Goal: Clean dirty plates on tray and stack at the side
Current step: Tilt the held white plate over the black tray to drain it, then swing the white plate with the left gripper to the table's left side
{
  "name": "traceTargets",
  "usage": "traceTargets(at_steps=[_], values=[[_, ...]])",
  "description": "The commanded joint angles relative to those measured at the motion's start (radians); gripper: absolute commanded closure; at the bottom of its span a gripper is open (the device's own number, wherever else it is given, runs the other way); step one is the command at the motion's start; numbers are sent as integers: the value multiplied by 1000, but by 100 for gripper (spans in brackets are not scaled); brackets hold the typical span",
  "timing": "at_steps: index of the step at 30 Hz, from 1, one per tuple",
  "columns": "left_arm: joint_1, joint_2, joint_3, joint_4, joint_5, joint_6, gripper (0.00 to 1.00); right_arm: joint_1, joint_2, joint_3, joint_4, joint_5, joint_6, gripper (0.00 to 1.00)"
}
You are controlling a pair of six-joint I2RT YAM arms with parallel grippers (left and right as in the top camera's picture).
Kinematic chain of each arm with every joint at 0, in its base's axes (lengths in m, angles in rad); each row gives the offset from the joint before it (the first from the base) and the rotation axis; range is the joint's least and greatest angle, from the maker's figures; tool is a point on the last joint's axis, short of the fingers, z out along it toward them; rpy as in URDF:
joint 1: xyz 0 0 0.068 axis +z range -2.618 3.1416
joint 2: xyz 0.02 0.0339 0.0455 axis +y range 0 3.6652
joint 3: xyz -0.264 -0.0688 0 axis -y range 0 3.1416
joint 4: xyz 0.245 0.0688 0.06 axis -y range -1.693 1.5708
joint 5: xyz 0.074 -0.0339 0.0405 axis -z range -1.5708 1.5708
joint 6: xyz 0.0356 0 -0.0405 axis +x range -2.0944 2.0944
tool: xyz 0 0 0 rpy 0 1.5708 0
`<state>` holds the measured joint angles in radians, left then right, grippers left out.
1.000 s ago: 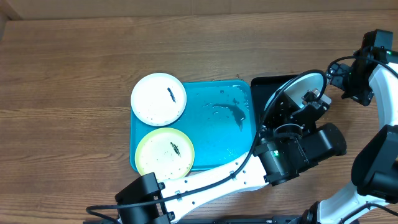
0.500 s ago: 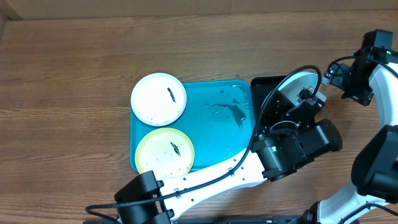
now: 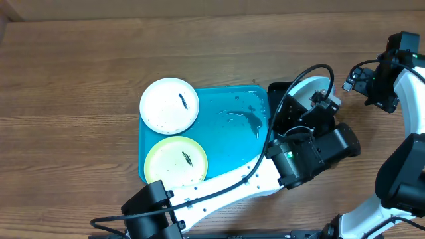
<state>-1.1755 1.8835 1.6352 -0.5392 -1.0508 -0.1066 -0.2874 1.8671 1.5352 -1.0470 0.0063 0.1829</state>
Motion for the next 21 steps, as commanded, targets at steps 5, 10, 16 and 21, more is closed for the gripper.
traceTargets(at_steps=[5, 10, 16, 21], values=[[21, 3, 24, -69, -145, -48, 96, -3, -23, 22, 5, 0, 4, 0], [18, 3, 24, -93, 191, -71, 96, -3, -23, 22, 5, 0, 5, 0], [98, 3, 24, -208, 382, -246, 96, -3, -23, 22, 5, 0, 4, 0], [287, 1, 24, -241, 859, -255, 96, -3, -23, 22, 5, 0, 4, 0]])
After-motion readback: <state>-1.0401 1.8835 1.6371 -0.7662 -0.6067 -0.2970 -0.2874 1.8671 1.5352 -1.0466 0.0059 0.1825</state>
